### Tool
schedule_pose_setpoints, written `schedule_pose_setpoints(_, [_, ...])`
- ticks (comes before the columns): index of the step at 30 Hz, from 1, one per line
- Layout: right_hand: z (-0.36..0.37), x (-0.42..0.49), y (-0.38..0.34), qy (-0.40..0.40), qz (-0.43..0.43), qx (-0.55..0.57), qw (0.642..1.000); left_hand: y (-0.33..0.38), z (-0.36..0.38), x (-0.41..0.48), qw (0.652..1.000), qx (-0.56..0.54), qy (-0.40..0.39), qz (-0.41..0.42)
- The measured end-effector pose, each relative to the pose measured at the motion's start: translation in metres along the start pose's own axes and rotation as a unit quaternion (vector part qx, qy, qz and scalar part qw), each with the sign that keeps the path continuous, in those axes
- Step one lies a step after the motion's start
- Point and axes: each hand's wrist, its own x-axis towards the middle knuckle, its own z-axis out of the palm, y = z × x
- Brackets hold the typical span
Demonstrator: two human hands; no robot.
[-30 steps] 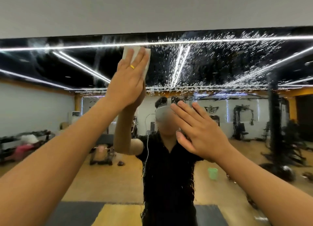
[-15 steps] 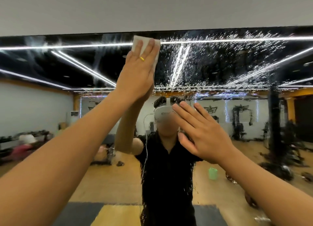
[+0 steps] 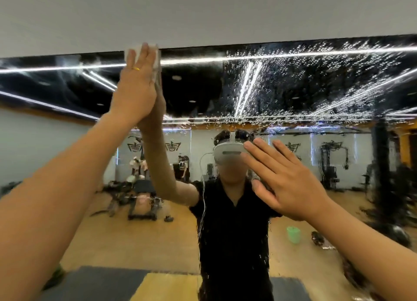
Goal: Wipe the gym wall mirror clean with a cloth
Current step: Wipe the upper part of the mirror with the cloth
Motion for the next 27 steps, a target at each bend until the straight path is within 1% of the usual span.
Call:
schedule_pose_setpoints(3, [0.002, 0.0, 0.0, -0.003, -0.002, -0.012, 1.0, -0.036, -0.014, -0.001, 0.997, 0.018, 0.018, -0.069])
schedule_pose_setpoints(6, [0.002, -0.001, 0.001, 0.0, -0.002, -0.018, 1.0, -0.076, -0.026, 0.003, 0.992, 0.068, 0.043, -0.099])
schedule_pose_setpoints(8, [0.002, -0.002, 0.002, 0.004, -0.002, -0.017, 1.0, -0.091, -0.033, 0.004, 0.985, 0.079, 0.043, -0.149])
schedule_pose_setpoints(10, [0.003, -0.002, 0.0, 0.008, -0.004, -0.018, 1.0, -0.088, -0.036, -0.001, 0.982, 0.073, 0.031, -0.173])
schedule_pose_setpoints(11, [0.003, -0.002, -0.001, 0.009, -0.005, -0.02, 1.0, -0.082, -0.036, -0.006, 0.984, 0.073, 0.025, -0.163])
schedule_pose_setpoints(13, [0.003, -0.001, -0.001, 0.01, -0.005, -0.021, 1.0, -0.063, -0.033, -0.019, 0.992, 0.062, 0.019, -0.113])
schedule_pose_setpoints(16, [0.002, -0.001, 0.001, 0.011, -0.002, -0.02, 1.0, -0.018, -0.02, -0.04, 0.999, 0.039, 0.009, 0.024])
schedule_pose_setpoints(19, [0.001, 0.0, 0.001, 0.006, -0.002, -0.021, 1.0, 0.041, 0.001, -0.055, 0.991, 0.024, 0.001, 0.135])
schedule_pose_setpoints(21, [0.001, 0.0, 0.0, -0.001, 0.0, -0.022, 1.0, 0.068, 0.023, -0.057, 0.98, 0.02, -0.021, 0.199])
schedule_pose_setpoints(23, [0.001, -0.001, 0.0, -0.005, 0.002, -0.021, 1.0, 0.078, 0.042, -0.054, 0.972, 0.039, -0.065, 0.224])
schedule_pose_setpoints(25, [0.0, -0.001, 0.001, -0.004, 0.002, -0.021, 1.0, 0.076, 0.051, -0.05, 0.969, 0.037, -0.1, 0.221])
schedule_pose_setpoints(27, [0.001, -0.001, 0.001, -0.001, -0.001, -0.023, 1.0, 0.07, 0.053, -0.051, 0.971, 0.026, -0.097, 0.216])
